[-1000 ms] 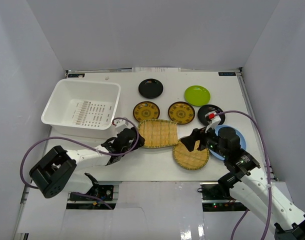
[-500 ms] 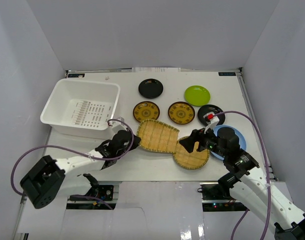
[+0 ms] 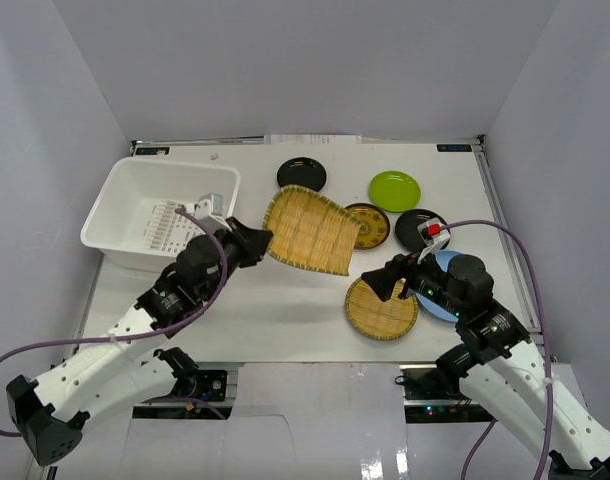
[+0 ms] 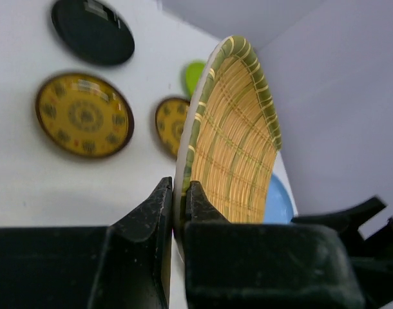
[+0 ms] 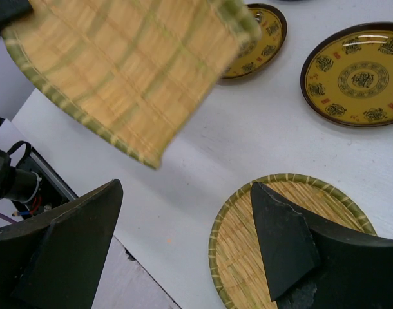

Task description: Place the plates into the plastic bin on the countertop

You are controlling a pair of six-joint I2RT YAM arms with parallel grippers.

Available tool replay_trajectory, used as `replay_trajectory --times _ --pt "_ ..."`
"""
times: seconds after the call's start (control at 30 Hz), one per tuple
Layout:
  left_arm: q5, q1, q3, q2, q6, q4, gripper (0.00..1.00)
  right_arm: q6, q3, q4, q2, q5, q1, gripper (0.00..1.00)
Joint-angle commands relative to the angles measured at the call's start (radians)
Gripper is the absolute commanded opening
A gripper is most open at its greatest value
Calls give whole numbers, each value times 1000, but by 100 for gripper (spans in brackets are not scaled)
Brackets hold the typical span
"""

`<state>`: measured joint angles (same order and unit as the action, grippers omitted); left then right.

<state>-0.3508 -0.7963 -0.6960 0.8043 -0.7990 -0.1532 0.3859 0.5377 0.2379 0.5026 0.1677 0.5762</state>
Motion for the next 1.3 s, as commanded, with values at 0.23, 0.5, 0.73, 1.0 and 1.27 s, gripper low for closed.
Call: replay_trajectory --times 0.23,0.5,0.73,1.0,1.27 --pt "611 825 -312 136 117 -89 0 -8 51 34 -25 18 -4 86" --pt "532 1068 -312 131 118 -181 0 -25 16 21 -1 36 -3 87" --pt "371 1089 -258 148 152 -188 0 -30 -15 -31 33 79 -4 87" --pt "392 1123 -194 311 117 -112 0 -33 -53 -71 65 95 -4 87" --pt "493 1198 -151 369 -27 -37 0 -50 -58 -86 99 90 -3 87"
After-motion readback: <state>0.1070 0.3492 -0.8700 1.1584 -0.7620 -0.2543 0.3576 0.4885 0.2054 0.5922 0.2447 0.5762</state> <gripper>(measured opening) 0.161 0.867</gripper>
